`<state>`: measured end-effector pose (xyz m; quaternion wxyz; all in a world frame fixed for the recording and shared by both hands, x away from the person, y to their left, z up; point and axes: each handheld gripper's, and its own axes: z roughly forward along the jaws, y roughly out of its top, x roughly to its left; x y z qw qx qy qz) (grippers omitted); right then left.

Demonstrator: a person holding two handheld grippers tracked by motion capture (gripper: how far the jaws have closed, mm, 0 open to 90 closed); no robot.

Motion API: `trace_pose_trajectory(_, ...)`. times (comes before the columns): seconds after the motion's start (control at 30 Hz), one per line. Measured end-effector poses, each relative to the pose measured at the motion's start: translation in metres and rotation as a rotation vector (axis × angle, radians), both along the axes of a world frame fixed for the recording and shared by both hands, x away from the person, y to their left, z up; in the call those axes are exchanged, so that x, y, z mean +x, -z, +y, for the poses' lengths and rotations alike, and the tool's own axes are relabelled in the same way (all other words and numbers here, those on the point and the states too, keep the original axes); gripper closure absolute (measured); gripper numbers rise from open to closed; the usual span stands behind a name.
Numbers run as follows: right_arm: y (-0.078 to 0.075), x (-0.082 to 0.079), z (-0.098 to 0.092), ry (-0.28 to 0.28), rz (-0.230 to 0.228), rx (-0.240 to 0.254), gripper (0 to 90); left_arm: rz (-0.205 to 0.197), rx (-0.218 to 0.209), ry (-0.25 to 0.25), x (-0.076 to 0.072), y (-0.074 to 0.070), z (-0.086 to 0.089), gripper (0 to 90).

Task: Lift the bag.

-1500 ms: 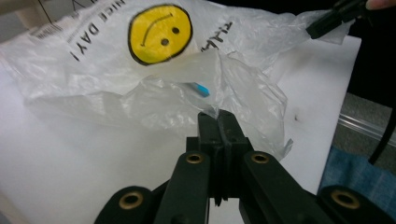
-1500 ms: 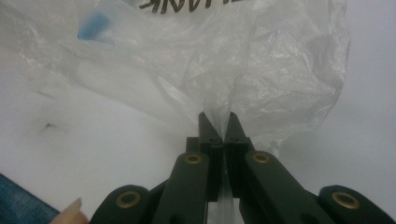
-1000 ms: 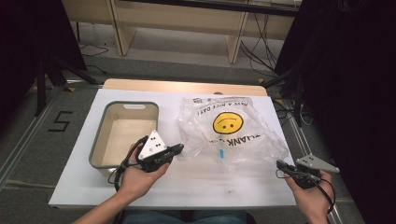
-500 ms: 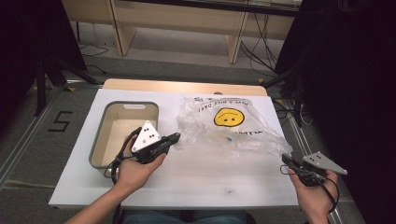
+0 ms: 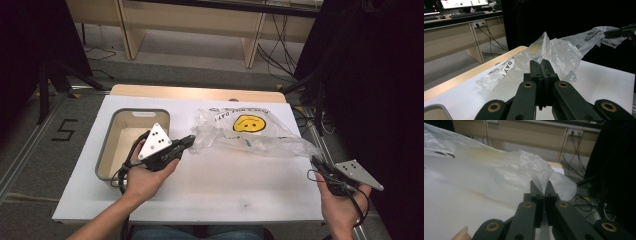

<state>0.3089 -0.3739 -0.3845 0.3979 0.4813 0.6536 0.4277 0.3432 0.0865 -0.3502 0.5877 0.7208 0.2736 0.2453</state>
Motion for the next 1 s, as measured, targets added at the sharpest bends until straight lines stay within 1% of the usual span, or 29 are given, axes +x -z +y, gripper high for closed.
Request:
trace_pose_trajectory(0.07, -0.005, 0.001, 0.000, 0.011, -0.033, 0.000, 90.0, -0.003, -0.012, -0.002, 0.000, -0.002, 0.000, 89.7)
trace_pose_trajectory(0.23, -0.016, 0.006, 0.004, 0.033, -0.097, -0.012, 90.0, -0.016, -0.017, 0.002, 0.000, -0.007, -0.001, 89.7)
trace_pose_trajectory(0.47, -0.033, 0.015, 0.007, 0.054, -0.161, -0.023, 90.0, -0.033, -0.036, 0.004, -0.002, -0.014, -0.001, 89.7)
trace_pose_trajectory(0.73, -0.053, 0.024, 0.010, 0.069, -0.225, -0.007, 90.0, -0.047, -0.060, 0.001, -0.002, -0.022, 0.001, 89.7)
trace_pose_trajectory(1.0, -0.063, 0.032, 0.016, 0.071, -0.261, -0.003, 90.0, -0.062, -0.073, 0.006, -0.005, -0.028, 0.003, 89.7)
